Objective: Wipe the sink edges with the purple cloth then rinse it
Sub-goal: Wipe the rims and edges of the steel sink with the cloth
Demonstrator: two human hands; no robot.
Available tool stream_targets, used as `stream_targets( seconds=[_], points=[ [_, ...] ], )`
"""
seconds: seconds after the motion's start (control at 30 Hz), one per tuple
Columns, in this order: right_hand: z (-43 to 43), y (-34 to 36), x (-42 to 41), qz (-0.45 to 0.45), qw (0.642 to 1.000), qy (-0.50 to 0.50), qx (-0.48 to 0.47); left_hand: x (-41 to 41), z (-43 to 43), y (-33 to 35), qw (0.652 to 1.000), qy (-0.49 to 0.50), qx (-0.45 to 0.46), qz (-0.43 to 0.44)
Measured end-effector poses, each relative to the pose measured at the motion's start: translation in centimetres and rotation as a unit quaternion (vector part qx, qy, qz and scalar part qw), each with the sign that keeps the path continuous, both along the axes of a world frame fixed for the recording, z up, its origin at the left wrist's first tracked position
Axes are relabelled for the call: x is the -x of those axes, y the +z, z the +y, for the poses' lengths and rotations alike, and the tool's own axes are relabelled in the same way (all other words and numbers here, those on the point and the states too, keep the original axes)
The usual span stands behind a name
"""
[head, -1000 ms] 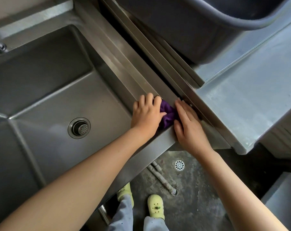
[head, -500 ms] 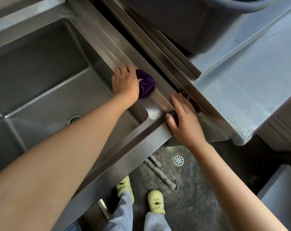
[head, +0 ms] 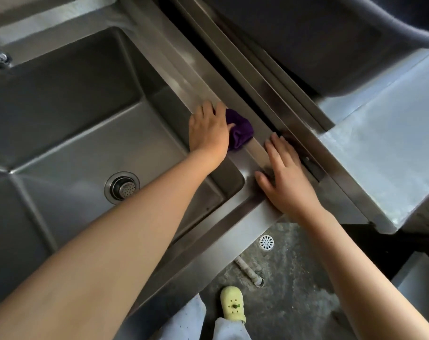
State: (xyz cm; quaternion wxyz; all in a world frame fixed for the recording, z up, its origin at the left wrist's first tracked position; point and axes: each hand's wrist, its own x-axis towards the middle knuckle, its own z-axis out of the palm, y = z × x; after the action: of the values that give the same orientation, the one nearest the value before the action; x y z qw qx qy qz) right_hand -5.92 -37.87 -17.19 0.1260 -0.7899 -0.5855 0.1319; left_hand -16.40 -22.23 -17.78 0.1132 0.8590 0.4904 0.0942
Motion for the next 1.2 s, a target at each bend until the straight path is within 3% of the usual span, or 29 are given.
stream_targets(
  seconds=[0.2, 0.63, 1.2],
  points=[
    [5.8, 0.1, 1.3, 0.011, 0.999, 0.052, -0.005, 0.9, 3.4, 0.2, 1.0, 0.016, 0.015, -0.019],
    [16.8, -0.7, 0.8, 0.102, 0.993, 0.06, 0.009, 2.1, 10.4, -0.1, 0.997, 0.069, 0.015, -0.018],
    [28.3, -0.7, 2.3, 0.075, 0.989, 0.126, -0.013, 3.5, 20.0, -0.1, 0.99, 0.144, 0.011, 0.012]
  ],
)
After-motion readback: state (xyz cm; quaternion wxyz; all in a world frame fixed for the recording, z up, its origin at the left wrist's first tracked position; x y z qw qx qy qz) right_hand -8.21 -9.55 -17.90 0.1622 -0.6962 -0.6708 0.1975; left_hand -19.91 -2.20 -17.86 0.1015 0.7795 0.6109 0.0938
